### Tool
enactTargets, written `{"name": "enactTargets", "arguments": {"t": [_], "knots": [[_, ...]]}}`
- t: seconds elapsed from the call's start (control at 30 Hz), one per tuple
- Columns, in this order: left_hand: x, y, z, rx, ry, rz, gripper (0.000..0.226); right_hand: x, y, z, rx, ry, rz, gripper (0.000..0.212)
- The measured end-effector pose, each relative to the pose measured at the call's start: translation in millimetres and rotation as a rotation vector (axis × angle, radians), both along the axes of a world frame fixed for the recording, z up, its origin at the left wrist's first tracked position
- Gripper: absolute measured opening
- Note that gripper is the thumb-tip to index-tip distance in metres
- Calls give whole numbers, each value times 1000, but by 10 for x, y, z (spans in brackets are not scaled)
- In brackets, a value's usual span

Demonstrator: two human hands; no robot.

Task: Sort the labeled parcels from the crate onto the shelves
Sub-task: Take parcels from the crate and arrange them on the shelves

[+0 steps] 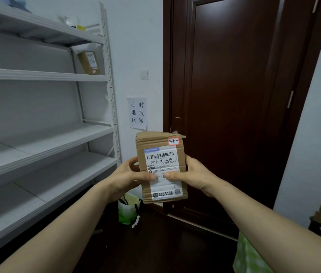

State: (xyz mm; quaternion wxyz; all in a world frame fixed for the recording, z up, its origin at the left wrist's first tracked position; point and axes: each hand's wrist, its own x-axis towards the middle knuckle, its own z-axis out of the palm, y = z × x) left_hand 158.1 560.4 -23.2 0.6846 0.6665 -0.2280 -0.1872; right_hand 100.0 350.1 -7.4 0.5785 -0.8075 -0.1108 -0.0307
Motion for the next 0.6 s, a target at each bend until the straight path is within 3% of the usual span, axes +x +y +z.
{"name": "enactTargets", "arguments": {"t": [0.2,0.33,0.47,0.6], "knots": [[3,227,35,-41,17,67,87,86,123,18,11,22,50,69],[-18,500,129,-97,10,126,78,251,347,10,8,59,75,118],[-25,879,215,-160,-15,215,65,445,778,31,119,31,125,117],[-9,1378,270,-100,-45,313,67,655,1336,74,196,19,204,96]]}}
